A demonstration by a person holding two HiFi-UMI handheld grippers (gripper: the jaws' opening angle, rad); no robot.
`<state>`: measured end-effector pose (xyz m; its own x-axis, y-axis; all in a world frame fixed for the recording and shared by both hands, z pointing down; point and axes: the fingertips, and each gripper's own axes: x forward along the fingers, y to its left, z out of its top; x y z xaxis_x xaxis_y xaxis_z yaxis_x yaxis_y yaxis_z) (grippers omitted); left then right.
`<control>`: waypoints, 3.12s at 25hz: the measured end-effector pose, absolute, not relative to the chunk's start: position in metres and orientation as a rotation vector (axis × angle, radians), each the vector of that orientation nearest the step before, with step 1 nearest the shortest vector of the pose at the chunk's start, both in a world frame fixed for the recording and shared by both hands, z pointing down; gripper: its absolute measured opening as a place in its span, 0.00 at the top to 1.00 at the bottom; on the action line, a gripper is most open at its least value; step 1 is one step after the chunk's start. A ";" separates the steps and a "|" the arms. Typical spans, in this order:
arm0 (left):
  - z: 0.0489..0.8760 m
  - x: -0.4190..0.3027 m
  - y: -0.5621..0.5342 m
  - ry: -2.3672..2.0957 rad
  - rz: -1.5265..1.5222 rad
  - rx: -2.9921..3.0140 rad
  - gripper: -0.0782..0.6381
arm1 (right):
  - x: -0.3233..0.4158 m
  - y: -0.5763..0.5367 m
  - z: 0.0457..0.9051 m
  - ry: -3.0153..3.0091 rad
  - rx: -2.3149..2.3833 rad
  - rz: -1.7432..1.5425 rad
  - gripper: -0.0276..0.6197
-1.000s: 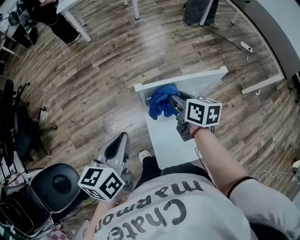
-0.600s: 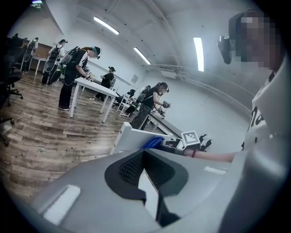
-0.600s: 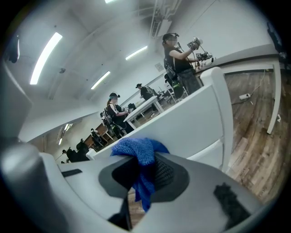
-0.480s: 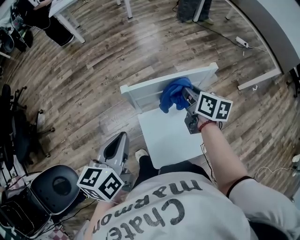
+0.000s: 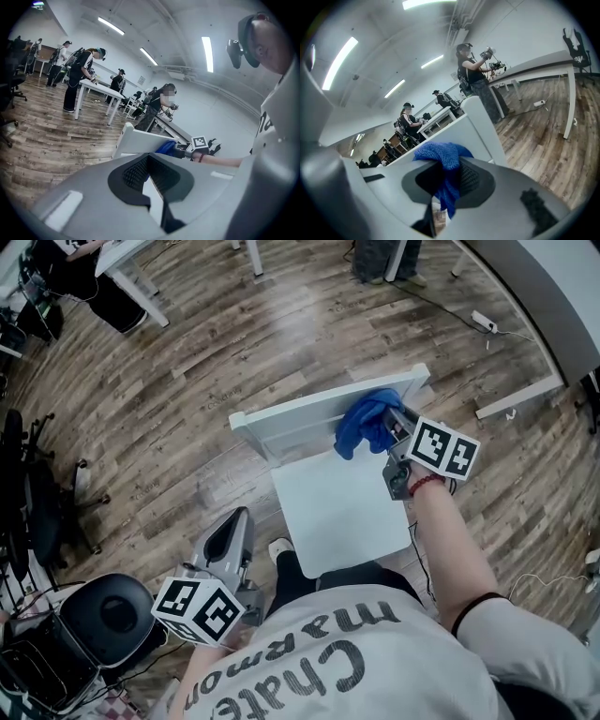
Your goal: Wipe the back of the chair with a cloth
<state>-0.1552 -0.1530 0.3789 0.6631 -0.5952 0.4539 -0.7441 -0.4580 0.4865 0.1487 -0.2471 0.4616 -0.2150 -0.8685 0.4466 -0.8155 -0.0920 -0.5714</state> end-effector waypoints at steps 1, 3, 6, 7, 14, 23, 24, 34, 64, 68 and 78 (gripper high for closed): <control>0.379 -0.156 -0.152 -1.033 0.288 2.202 0.88 | 0.154 -0.247 0.462 2.059 -1.935 -1.205 0.85; 0.381 -0.156 -0.151 -1.037 0.291 2.198 0.88 | 0.164 -0.246 0.461 2.029 -1.958 -1.194 0.85; 0.382 -0.154 -0.149 -1.035 0.291 2.199 0.88 | 0.180 -0.245 0.459 1.960 -1.972 -1.188 0.85; 0.381 -0.153 -0.148 -1.035 0.292 2.198 0.88 | 0.184 -0.245 0.459 1.939 -1.972 -1.188 0.85; 0.381 -0.152 -0.144 -1.030 0.290 2.200 0.88 | 0.206 -0.239 0.457 1.836 -2.008 -1.169 0.85; 0.388 -0.170 -0.140 -1.050 0.278 2.174 0.88 | 0.139 -0.236 0.477 2.138 -2.111 -1.163 0.85; 0.389 -0.173 -0.140 -1.054 0.272 2.167 0.88 | 0.121 -0.236 0.480 2.189 -2.074 -1.187 0.85; 0.401 -0.199 -0.127 -1.100 0.188 2.116 0.88 | -0.065 -0.236 0.490 2.709 -1.589 -1.298 0.85; 0.406 -0.191 -0.116 -1.132 0.216 2.092 0.88 | 0.082 -0.249 0.516 2.179 -2.004 -1.378 0.85; 0.403 -0.185 -0.114 -1.144 0.245 2.083 0.88 | 0.119 -0.247 0.515 2.159 -2.114 -1.311 0.85; 0.402 -0.172 -0.113 -1.145 0.278 2.106 0.88 | 0.200 -0.241 0.517 2.056 -2.308 -1.228 0.85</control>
<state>-0.1724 -0.1128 0.4020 0.5836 -0.6464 0.4915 -0.7998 -0.3530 0.4855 0.1998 -0.2415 0.5169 -0.0280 -0.7831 0.6213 -0.9182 -0.2255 -0.3257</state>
